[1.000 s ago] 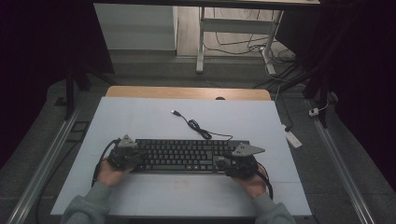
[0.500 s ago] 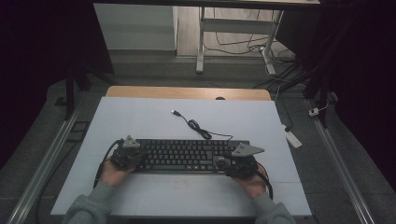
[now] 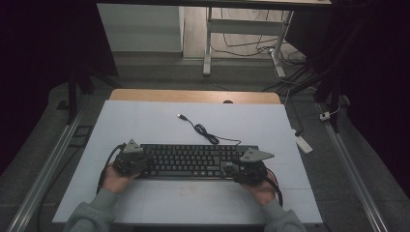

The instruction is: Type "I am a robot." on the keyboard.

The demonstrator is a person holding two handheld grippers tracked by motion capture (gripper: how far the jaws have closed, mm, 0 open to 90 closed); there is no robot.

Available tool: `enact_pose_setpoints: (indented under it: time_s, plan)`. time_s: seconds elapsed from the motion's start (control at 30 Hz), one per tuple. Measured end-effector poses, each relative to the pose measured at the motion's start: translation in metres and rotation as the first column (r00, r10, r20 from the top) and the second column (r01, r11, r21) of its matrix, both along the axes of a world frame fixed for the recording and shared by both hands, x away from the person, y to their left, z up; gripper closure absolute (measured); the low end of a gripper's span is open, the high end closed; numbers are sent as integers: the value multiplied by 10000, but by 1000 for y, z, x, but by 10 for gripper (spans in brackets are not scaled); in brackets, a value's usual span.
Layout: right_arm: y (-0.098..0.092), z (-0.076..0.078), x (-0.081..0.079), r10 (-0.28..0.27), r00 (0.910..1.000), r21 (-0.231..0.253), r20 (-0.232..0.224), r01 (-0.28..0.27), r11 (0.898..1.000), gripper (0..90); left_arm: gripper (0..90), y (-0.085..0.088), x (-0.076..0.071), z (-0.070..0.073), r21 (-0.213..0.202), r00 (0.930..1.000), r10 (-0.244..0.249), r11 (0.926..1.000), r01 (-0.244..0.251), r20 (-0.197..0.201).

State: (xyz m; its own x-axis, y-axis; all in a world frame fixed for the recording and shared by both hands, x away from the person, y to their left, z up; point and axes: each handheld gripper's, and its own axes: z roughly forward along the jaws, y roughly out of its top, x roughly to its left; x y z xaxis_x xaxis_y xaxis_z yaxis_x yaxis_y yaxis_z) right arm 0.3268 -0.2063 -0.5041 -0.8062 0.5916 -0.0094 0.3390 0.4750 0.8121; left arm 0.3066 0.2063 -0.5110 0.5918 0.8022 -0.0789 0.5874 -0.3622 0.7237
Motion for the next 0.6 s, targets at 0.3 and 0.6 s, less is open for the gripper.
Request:
enact_pose_setpoints:
  time_s: [0.3, 0.6]
  plan:
    - [-2, 1, -1, -1, 10000, 65, 55, 1, 10000, 513, 510, 4, -4, 7, -626, 9996, 23, 9980, -6, 271]
    - [-8, 1, -5, -81, 9999, 216, 130, 78, 9997, 506, 380, 6, -4, 9, -858, 9998, -19, 9963, 38, 221]
